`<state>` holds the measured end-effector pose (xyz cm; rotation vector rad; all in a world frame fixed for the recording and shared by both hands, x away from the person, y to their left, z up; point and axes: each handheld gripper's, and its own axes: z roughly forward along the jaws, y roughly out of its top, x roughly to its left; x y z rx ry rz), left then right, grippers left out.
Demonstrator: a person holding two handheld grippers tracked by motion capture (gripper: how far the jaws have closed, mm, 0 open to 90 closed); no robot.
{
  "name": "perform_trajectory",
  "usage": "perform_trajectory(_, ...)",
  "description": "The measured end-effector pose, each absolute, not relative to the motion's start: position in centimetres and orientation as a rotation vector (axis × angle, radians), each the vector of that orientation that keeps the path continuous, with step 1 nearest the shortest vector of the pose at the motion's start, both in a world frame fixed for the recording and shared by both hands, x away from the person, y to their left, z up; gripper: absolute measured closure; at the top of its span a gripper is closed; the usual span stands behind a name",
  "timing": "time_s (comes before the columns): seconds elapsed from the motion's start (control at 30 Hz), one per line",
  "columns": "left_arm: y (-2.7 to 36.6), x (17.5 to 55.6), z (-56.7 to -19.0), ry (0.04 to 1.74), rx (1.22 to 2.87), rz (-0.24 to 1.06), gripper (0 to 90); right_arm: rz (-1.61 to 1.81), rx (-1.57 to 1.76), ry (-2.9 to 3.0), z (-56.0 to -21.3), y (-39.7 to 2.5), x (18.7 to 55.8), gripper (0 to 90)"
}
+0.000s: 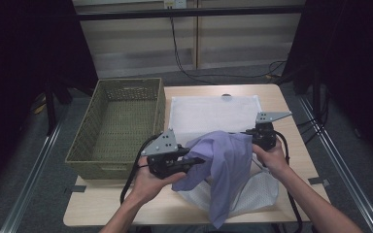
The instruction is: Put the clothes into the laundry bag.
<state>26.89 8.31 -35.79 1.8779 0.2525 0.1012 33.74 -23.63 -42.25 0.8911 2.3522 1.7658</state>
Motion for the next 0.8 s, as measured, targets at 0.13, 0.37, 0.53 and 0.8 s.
perform_trajectory(0.13, 7.7, 27.3, -37.0, 0.260, 1.927, 0.086, 78.7, 1.763, 0.888, 2.357, -42.4, -23.6, 33.8, 88.6)
perform_trajectory(0.37, 7.5, 27.6, -37.8, 0.278, 1.950, 0.078, 78.6, 1.758, 0.894, 2.363, -42.5, -23.6, 33.8, 88.6)
perform_trajectory(0.53, 6.9, 27.8, -38.6, 0.280, 1.986, 0.066, 78.6, 1.756, 0.894, 2.367, -42.6, -23.4, 33.8, 88.5)
perform_trajectory(0.8, 5.5, 28.0, -40.1, 0.272, 2.055, 0.044, 78.6, 1.754, 0.880, 2.380, -42.5, -23.1, 33.6, 88.6)
